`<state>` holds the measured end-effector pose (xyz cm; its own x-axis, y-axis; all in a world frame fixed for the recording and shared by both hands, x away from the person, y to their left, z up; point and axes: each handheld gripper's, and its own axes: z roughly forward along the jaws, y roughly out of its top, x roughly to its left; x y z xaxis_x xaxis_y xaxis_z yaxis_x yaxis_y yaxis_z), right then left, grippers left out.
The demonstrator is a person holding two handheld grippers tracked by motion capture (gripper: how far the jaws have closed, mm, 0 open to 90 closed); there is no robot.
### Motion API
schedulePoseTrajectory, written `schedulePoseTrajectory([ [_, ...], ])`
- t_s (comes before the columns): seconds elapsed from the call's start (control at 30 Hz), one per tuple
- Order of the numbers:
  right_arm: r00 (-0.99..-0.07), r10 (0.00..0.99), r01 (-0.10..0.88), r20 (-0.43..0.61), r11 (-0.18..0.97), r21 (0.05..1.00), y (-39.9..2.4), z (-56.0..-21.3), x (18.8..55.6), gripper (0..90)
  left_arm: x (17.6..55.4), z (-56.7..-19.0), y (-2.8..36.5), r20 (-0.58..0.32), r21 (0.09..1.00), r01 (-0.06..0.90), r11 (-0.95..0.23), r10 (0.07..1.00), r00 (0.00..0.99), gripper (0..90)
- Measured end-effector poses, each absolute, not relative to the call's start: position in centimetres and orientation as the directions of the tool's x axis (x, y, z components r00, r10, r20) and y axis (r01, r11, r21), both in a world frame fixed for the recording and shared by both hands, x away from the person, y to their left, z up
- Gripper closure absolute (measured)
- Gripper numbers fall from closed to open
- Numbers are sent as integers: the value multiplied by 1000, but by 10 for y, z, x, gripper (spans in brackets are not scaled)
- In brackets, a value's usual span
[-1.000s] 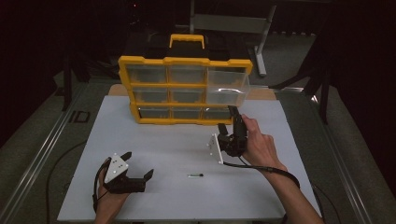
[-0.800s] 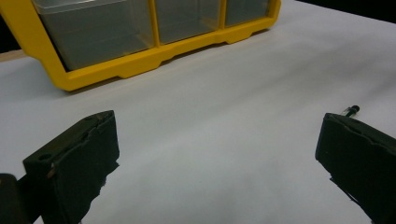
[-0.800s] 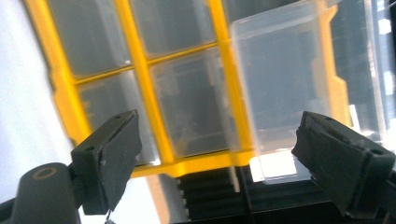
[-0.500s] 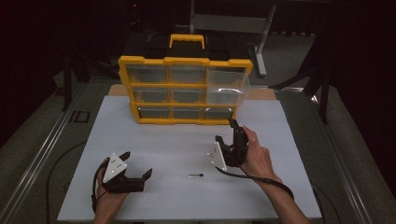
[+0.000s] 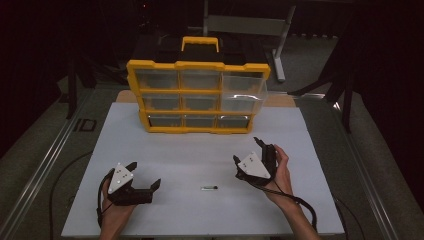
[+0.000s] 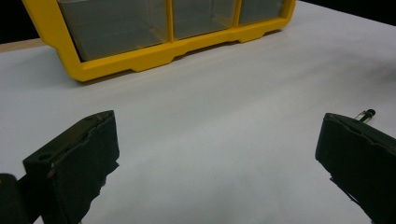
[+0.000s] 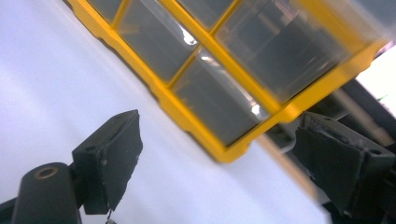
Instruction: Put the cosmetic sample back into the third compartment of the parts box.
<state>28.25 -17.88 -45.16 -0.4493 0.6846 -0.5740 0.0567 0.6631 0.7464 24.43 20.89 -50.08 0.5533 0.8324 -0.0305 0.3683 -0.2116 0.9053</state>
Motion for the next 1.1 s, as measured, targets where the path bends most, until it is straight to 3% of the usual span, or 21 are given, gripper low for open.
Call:
schedulePoseTrajectory([
  [0.17, -498, 733, 87, -463, 573, 815, -188, -453, 281, 143, 245, -501, 209, -32, 902, 374, -215, 832, 554, 2],
  [0.27, -539, 774, 130, -332, 466, 875, -201, -460, 278, 142, 245, -501, 209, -32, 902, 374, -214, 832, 554, 2],
  [0.73, -609, 793, 269, -32, 245, 932, -244, -484, 269, 119, 243, -499, 210, -40, 909, 365, -202, 829, 558, 2],
  [1.1, -579, 815, 267, -41, 236, 934, -261, -490, 262, 122, 243, -494, 213, -81, 917, 363, -164, 816, 573, 3],
])
